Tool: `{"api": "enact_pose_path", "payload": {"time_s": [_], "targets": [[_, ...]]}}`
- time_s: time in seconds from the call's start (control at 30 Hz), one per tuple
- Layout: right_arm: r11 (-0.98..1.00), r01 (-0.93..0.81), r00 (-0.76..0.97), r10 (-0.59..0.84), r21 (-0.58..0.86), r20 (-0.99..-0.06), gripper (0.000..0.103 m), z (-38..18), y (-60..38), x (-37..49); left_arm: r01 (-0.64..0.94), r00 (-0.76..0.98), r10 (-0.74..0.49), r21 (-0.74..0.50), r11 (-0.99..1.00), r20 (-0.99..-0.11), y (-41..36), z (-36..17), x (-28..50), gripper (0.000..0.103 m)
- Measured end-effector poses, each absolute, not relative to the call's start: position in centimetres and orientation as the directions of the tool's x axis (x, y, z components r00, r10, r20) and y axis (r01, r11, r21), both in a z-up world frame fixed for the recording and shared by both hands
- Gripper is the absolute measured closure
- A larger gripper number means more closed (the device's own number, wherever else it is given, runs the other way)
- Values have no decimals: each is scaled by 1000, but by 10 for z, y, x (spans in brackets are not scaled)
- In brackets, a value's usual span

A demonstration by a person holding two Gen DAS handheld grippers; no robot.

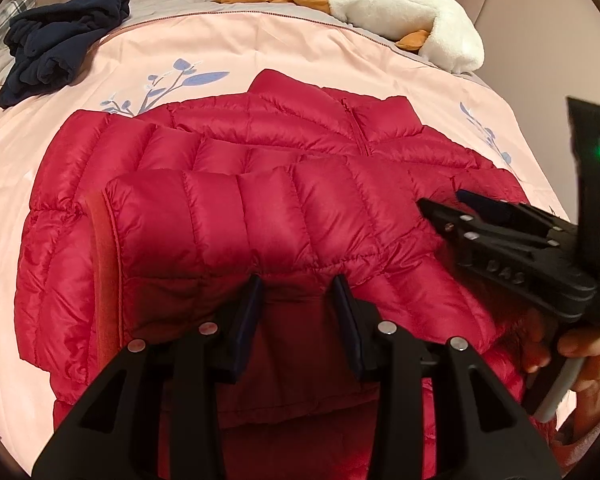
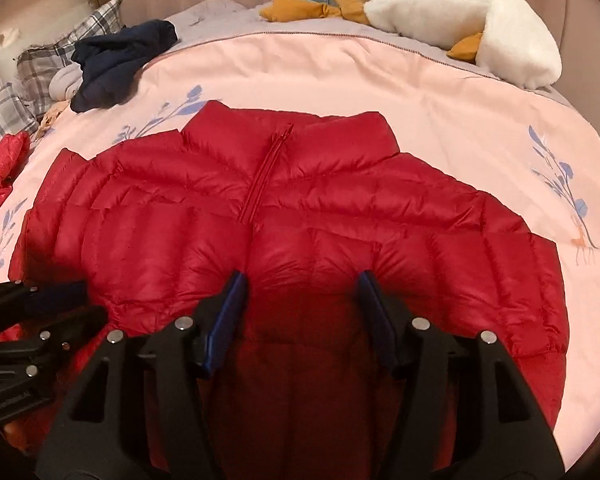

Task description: Fold large clothes

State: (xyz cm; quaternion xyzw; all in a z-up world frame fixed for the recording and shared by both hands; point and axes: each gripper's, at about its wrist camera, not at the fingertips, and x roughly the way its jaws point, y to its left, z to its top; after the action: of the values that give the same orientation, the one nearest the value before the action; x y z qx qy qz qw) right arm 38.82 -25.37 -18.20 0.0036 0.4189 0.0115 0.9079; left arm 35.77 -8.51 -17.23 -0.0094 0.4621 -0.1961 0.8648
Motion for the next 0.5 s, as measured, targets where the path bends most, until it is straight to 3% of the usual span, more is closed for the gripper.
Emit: {"api": "enact_pose_path", "payload": {"time_s": [0.17, 0.3, 0.5], "targets": [[995, -61, 712, 98, 78, -695, 44, -156, -258, 351, 321, 518, -341, -192, 927, -784, -84, -165, 349, 64], [994, -111, 742, 85, 3, -665, 44, -150, -251, 306, 331, 561, -316, -142, 933, -765, -85, -155, 329, 63], [990, -92, 692, -15, -109, -722, 43, -189, -242, 295, 339, 564, -263, -70, 938, -783, -92, -168, 327, 62]]}}
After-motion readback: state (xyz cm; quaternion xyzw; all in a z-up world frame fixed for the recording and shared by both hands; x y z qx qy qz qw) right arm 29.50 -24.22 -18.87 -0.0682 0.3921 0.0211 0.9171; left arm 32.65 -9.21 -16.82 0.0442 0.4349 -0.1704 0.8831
